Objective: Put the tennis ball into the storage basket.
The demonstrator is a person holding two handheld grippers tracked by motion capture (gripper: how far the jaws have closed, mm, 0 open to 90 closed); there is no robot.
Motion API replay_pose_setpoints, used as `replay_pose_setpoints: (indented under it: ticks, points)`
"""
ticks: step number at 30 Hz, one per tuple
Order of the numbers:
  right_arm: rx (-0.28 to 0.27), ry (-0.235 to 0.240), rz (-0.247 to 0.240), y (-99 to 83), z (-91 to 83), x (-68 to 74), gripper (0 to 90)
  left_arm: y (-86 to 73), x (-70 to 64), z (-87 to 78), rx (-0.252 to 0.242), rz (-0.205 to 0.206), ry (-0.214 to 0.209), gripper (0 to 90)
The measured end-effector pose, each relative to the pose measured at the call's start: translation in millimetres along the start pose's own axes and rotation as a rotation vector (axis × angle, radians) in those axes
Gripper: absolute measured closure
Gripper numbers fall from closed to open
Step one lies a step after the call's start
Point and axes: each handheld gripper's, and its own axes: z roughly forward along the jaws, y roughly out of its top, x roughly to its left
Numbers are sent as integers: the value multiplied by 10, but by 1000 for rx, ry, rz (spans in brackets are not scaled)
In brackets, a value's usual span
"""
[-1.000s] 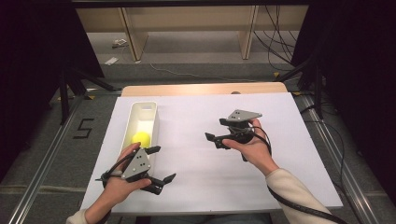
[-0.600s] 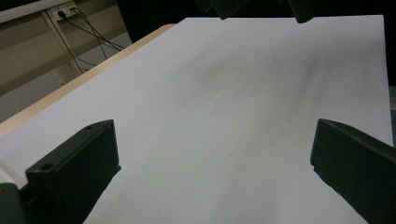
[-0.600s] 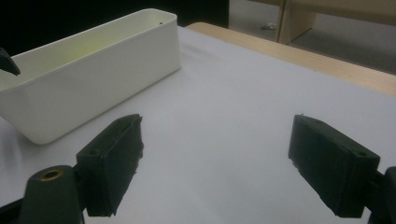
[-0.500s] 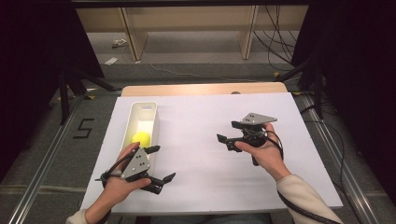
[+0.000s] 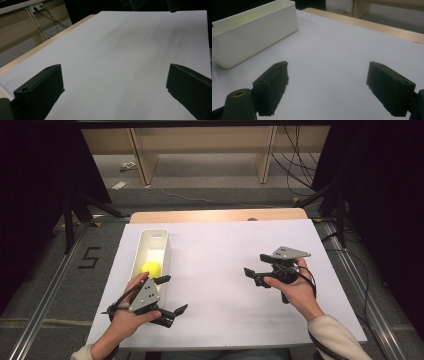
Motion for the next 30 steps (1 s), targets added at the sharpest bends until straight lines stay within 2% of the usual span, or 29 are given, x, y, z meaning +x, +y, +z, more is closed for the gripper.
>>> replay_pose_setpoints:
  ticks: [7,21,30]
  points:
    - [1,-16,11,-78,-104,-63,181,1,-6,8,1,2,-3,5]
    - [-4,-42,9,-196,-325,-87,181,13,-1,-5,-10,-13,-1,3]
    - [-18,-57,12,-262,-475,-116,178,15,6,-11,-11,-7,4,3]
